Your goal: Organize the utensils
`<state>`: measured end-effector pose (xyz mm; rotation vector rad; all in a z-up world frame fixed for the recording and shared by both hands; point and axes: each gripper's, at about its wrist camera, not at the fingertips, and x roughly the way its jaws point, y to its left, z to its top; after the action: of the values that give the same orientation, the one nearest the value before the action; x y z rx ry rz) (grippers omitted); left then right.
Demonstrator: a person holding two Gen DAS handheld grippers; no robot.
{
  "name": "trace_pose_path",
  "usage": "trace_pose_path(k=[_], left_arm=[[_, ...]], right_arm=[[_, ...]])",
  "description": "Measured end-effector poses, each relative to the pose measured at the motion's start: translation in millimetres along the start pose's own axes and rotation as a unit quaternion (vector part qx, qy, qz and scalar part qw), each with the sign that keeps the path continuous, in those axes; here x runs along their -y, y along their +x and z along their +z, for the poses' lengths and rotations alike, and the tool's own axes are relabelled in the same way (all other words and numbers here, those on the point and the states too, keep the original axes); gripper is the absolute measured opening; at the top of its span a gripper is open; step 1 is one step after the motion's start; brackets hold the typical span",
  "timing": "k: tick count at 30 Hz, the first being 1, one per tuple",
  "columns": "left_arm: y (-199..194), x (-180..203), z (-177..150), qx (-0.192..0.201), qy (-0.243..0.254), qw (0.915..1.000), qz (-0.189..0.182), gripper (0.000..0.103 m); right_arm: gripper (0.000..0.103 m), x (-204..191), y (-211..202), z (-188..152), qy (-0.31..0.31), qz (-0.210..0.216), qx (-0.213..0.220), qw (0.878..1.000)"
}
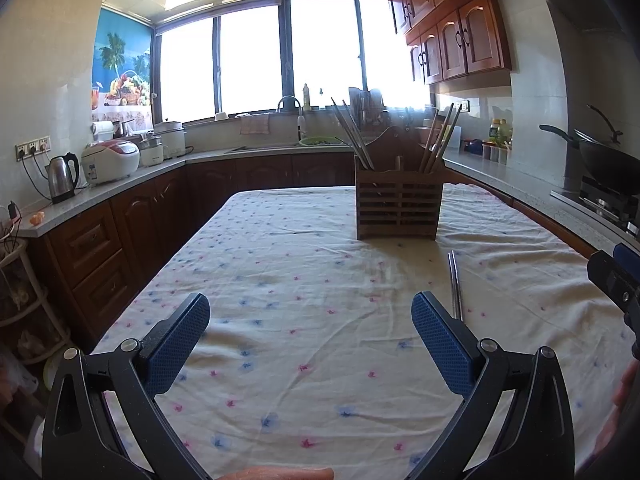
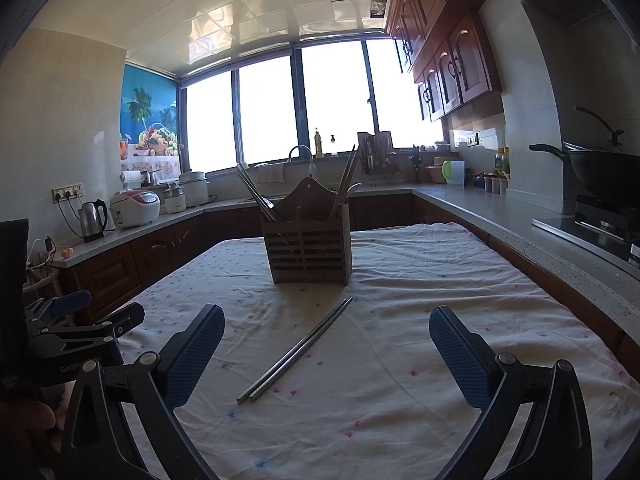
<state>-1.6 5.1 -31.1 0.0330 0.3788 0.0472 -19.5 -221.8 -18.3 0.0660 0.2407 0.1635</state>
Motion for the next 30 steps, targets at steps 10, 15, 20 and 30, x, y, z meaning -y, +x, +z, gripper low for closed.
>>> trace_pose_path(k=[10,15,20,30], left_arm=[[0.1,-0.6,0.0,0.002,-0.002,1.0,0.001,0.103],[-0.2,0.3,-0.1,0.003,0.001,1.0,-0.001,0.103],[0.4,1.1,-0.5,0.001,0.003,1.0,-0.004,0.103],[2.8,3.4,-0.8,-0.004,0.006,0.9999,-0.008,0.103]], right_arm=[[0.103,0.6,-0.2,3.4,0.002,0.003,0.004,1.0],[0.103,1.2,-0.6,4.0,0.002,0.005,0.005,1.0],[0.103,0.8,-0.7,4.6,0.003,0.006,0.004,1.0],[0.103,0.3,0.3,5.5,0.003,0.008,0.004,1.0]])
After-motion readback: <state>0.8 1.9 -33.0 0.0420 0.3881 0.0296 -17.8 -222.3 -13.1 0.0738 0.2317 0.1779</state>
